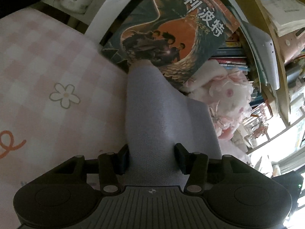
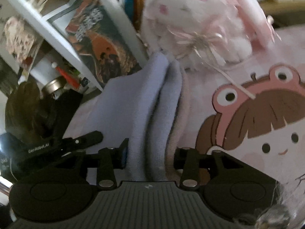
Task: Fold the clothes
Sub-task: 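Lower the folded sweater onto the mat and open both tools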
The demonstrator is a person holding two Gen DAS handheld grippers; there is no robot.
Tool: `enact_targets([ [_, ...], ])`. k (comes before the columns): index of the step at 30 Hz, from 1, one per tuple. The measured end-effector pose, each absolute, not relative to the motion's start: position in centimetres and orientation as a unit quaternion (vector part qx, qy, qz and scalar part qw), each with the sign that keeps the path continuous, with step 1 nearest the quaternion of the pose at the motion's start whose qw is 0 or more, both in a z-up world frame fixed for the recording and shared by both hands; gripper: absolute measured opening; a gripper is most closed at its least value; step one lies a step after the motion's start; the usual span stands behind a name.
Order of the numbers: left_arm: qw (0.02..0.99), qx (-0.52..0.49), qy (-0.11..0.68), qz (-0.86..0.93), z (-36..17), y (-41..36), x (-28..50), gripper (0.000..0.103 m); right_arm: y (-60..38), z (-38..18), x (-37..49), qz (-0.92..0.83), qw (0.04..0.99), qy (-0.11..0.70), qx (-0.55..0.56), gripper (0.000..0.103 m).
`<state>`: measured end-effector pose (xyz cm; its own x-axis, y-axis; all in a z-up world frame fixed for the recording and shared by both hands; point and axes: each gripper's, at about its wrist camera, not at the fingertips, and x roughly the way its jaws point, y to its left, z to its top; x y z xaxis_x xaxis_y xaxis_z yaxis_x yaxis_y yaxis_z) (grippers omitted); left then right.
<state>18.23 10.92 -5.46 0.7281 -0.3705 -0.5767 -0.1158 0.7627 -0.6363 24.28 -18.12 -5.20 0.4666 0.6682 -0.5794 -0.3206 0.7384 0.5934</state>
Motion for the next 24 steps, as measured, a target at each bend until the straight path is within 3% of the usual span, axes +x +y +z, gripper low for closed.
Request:
enact_targets([
  [7, 0.890, -0.278, 0.360, -0.042, -3.5, 10.0, 17.4, 0.063, -17.3, -4.1, 23.7, 0.272, 0.852, 0.421, 0.153, 0.063],
  [11, 0.905, -0.247, 0.346, -0.031, -1.8, 9.4, 15.9, 0.064, -17.3, -2.8, 22.8, 0.258, 0.864, 0.415, 0.122, 0.068],
  [16, 0.927, -0.202, 0.314, -0.027, 0.2, 8.3, 13.1, 0.075, -17.8, -0.7, 20.4, 0.243, 0.888, 0.379, 0.094, 0.071],
  [24, 0.945, -0.122, 0.302, -0.013, 2.1, 5.8, 10.9, 0.083, -17.5, 1.1, 16.6, 0.215, 0.915, 0.340, 0.022, 0.078],
])
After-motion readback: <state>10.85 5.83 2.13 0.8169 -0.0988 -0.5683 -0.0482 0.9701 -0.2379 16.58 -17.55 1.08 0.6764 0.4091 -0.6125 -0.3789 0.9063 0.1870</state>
